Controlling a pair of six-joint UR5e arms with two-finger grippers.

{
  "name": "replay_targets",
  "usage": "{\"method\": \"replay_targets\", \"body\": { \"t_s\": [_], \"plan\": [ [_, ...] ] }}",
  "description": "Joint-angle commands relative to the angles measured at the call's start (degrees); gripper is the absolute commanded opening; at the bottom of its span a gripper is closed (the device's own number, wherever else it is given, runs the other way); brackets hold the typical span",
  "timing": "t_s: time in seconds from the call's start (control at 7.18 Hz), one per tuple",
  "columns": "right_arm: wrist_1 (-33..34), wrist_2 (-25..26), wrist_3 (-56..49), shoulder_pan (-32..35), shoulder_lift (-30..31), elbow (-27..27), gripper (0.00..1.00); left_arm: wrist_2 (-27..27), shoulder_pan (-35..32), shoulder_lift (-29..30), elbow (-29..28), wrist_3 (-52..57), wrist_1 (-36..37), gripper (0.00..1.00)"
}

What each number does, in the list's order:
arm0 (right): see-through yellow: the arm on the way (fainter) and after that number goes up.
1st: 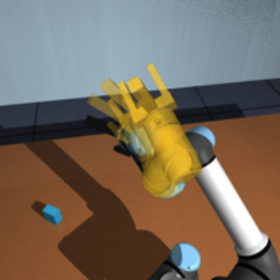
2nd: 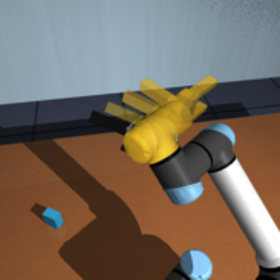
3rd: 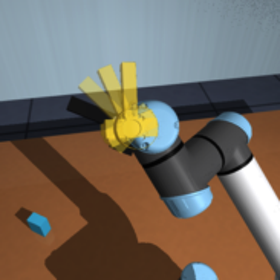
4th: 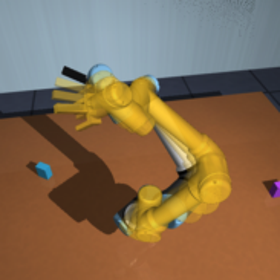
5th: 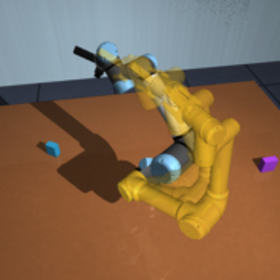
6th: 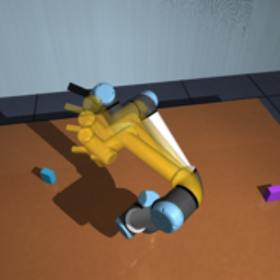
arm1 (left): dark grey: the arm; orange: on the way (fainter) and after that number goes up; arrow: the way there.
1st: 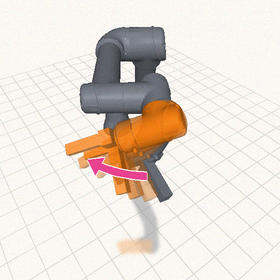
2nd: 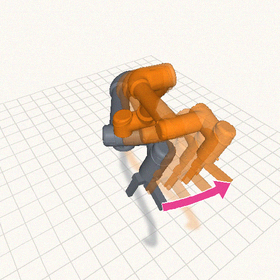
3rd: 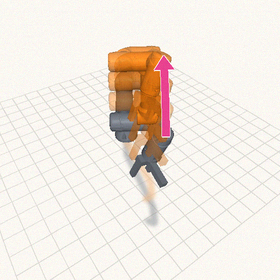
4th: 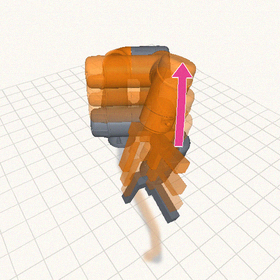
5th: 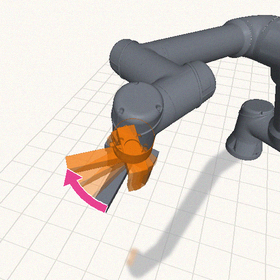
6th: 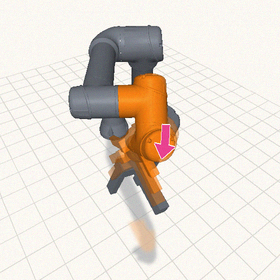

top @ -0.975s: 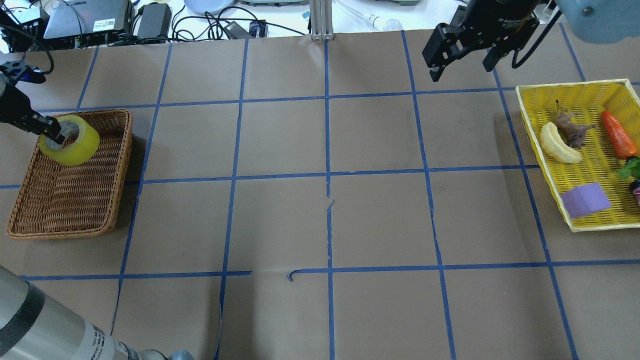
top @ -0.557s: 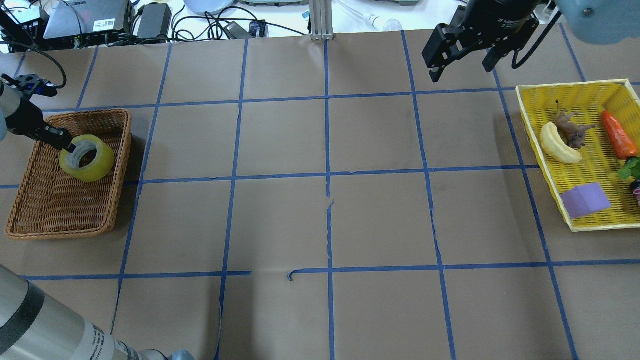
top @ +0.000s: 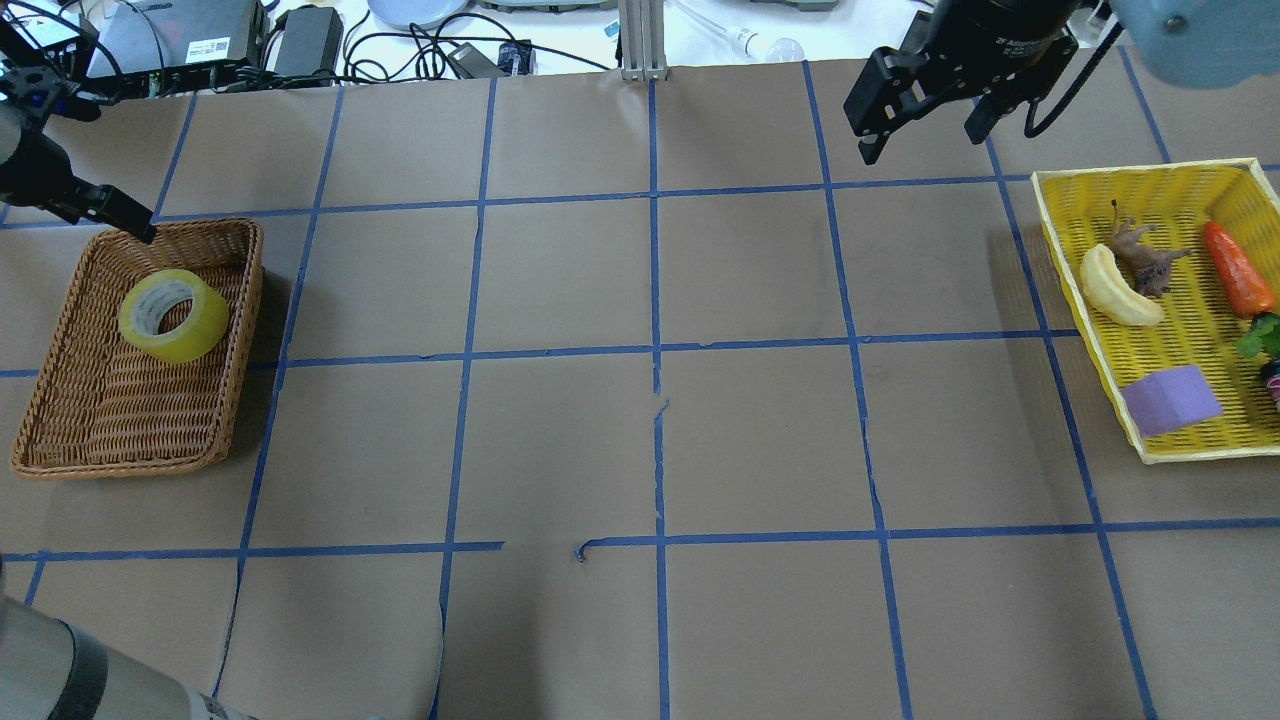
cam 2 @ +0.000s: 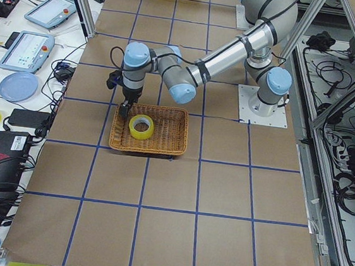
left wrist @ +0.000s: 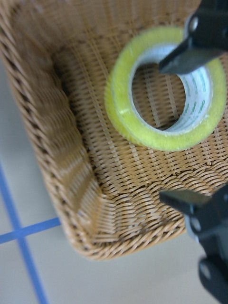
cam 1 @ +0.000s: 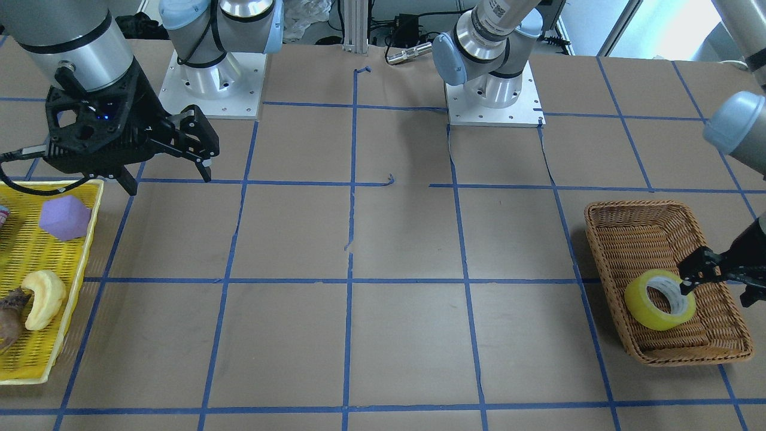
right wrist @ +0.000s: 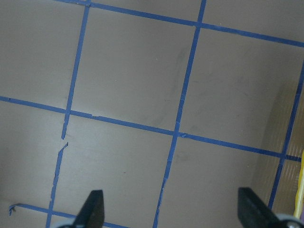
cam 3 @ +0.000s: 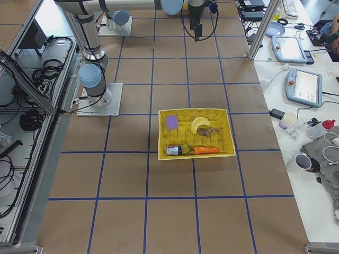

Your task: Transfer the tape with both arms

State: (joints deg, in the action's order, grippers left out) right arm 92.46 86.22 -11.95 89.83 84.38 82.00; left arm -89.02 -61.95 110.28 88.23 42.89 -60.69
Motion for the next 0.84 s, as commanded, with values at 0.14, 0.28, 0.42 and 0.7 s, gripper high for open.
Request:
{"method": "replay_targets", "body": {
  "t_s": [0.14, 0.28, 0.42, 0.7],
  "plan": [
    [0.0, 0.0, 0.0, 0.0, 0.0, 0.0, 1.00, -1.5, -17.7, -9.5, -2.6, -28.6, -17.5, 1.00],
    [0.0, 0.0, 0.0, 0.0, 0.0, 0.0, 1.00, -2.0, -22.8, -11.4, -1.7, -39.3, -18.7, 1.00],
    [0.0, 0.0, 0.0, 0.0, 0.0, 0.0, 1.00, -3.3, -26.4, -13.1, -1.6, -46.2, -21.1, 1.00],
    [0.0, 0.0, 0.0, 0.0, 0.0, 0.0, 1.00, -3.4, -29.5, -15.2, -0.9, -51.1, -22.5, 1.00]
  ]
}}
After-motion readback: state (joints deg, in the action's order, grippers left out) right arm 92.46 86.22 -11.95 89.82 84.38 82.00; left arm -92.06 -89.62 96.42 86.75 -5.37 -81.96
